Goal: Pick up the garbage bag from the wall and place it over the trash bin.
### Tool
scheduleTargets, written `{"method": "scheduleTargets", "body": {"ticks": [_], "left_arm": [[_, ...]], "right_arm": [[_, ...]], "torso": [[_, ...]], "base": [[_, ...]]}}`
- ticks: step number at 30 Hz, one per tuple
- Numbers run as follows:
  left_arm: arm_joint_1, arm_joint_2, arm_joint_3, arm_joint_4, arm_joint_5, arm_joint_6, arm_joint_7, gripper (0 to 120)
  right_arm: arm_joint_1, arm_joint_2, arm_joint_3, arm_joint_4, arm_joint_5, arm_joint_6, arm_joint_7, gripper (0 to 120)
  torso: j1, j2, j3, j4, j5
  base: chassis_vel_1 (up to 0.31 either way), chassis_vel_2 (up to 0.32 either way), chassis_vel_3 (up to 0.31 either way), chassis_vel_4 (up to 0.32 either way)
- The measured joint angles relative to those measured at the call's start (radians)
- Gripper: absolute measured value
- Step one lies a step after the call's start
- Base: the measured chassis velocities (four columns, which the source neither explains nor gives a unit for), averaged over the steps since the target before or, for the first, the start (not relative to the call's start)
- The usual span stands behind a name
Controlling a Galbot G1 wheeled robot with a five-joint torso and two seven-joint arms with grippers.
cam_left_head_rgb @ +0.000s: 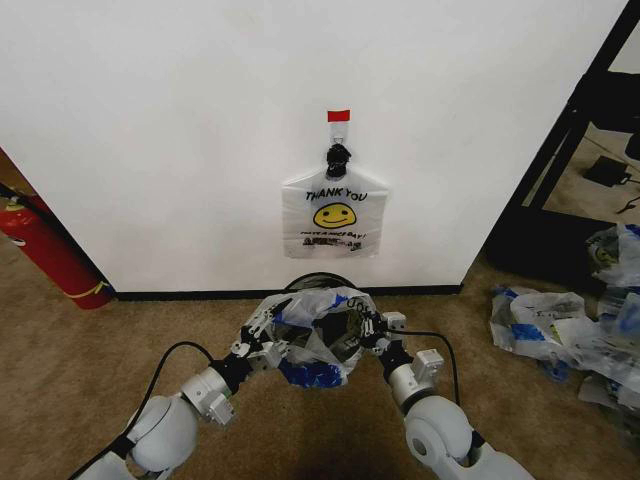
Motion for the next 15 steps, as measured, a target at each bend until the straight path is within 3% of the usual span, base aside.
{"method": "scheduleTargets", "body": {"ticks": [5, 10, 15], "left_arm": [[0.004, 0.005, 0.000, -0.011, -0.003, -0.002, -0.002, 23], [0.007, 0.009, -0.001, -0.015, -0.006, -0.007, -0.005, 0], [0.004, 0.013, -0.003, -0.021, -0.027, -0.006, -0.007, 0]], "right_arm": [[0.003, 0.000, 0.003, -0.002, 0.005, -0.008, 0.009, 1], [0.004, -0.003, 0.008, -0.003, 0.014, -0.015, 0.015, 1], [0.004, -0.010, 0.016, -0.011, 0.011, -0.012, -0.011, 1]], "torso": [[0.000, 0.000, 0.000, 0.0000, 0.0000], [0.000, 0.000, 0.000, 0.0000, 0.0000], [0.000, 0.000, 0.000, 0.0000, 0.0000]], "base": [[0.000, 0.000, 0.000, 0.000], [0.000, 0.000, 0.000, 0.000], [0.000, 0.000, 0.000, 0.000]]}}
